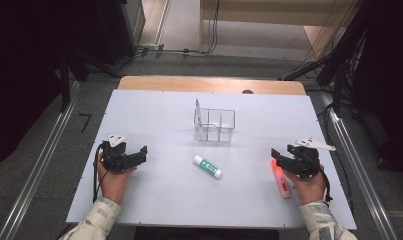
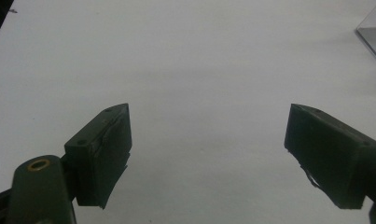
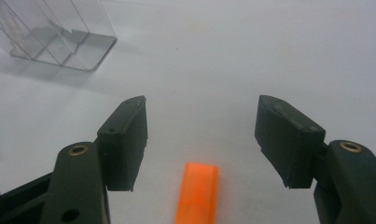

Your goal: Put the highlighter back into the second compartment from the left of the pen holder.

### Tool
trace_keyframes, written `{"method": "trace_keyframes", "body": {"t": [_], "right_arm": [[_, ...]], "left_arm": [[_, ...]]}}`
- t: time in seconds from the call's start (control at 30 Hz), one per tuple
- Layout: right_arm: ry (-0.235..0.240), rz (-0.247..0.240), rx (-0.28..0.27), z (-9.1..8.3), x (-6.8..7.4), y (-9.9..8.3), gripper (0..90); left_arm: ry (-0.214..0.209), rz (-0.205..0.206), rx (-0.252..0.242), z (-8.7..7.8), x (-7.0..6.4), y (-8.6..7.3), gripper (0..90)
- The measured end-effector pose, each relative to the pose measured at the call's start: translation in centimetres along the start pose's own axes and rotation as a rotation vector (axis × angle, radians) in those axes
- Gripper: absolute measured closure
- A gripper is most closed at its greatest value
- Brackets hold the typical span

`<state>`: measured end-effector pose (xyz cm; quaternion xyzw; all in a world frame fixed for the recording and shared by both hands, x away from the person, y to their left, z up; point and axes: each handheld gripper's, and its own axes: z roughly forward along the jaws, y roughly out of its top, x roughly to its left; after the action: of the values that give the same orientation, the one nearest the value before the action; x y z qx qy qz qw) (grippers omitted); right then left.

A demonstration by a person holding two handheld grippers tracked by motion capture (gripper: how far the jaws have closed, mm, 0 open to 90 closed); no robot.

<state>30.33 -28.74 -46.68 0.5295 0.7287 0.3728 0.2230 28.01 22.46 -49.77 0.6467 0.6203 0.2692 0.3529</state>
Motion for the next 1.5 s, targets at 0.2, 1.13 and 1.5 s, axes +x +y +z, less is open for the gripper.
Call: {"method": "trace_keyframes", "body": {"t": [0.2,1.13,1.5], "right_arm": [[-0.003,0.015,0.022,-0.3,-0.3,-0.9,33.0],[-0.009,-0.023,0.062,-0.3,0.0,-2.6,33.7],[-0.007,-0.027,0.070,0.0,0.0,-2.7,34.0]], "left_arm": [[-0.001,-0.002,0.004,0.1,0.1,0.0,15.5],[0.000,-0.005,0.004,0.0,0.1,0.0,15.5],[0.000,-0.004,0.004,0.0,0.1,0.0,15.5]]}}
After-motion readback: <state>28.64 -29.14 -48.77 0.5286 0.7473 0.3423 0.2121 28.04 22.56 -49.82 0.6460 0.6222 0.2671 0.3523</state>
